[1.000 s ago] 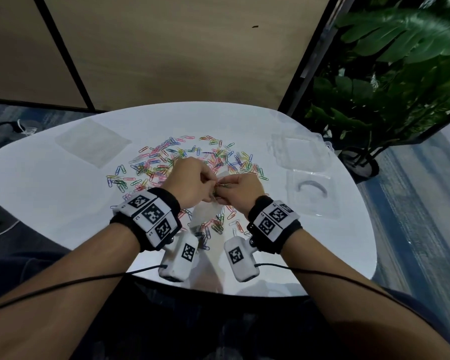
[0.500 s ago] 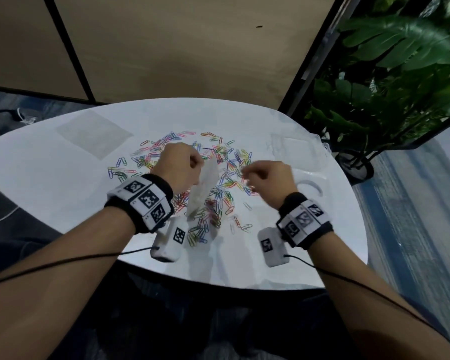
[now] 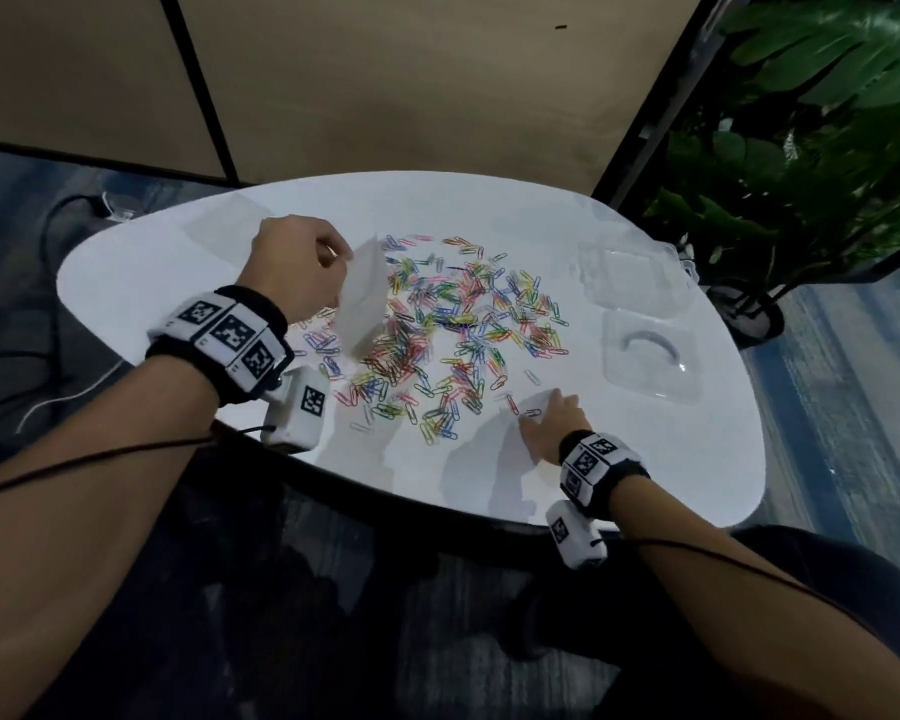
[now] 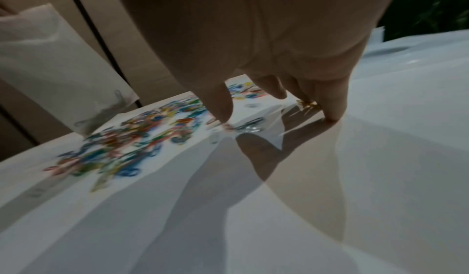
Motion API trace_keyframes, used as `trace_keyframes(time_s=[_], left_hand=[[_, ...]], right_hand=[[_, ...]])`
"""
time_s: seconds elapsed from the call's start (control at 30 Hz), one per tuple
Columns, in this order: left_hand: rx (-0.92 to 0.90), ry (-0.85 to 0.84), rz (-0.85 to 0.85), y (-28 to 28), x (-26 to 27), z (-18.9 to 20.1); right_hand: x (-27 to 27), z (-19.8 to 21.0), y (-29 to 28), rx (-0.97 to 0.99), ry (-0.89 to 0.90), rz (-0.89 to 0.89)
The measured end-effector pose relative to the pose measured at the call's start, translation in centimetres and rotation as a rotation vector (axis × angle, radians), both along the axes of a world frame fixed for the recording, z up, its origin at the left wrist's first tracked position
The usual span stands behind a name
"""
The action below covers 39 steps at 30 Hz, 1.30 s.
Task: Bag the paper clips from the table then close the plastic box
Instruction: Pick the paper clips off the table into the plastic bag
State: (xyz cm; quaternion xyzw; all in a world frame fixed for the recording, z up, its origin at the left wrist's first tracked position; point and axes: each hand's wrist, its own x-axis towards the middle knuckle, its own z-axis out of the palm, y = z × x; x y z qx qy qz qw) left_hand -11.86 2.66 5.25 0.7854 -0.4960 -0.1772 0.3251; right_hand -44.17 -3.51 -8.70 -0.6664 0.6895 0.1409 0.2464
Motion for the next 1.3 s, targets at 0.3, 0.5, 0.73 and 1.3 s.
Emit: trace_keyframes(time_s=[0.3, 0.5, 0.73, 1.3], left_hand=[[0.141, -0.13, 0.053, 4.5, 4.5, -0.4], [0.29, -0.104, -0.027, 3.9, 4.0, -1.3], [0.404, -0.001, -0.113, 2.5, 1.8, -1.8], [0.254, 0.17, -0.123, 1.5, -0.9, -3.4]], right_hand=[[9.3, 0.0, 2.7, -0.008, 0.0, 0.319], [10.6, 1.6, 2.3, -0.214, 0.176, 0.664], [9.3, 1.7, -1.2, -0.244, -0.074, 0.397], [17.0, 8.2, 1.2, 0.355, -1.316, -0.44]])
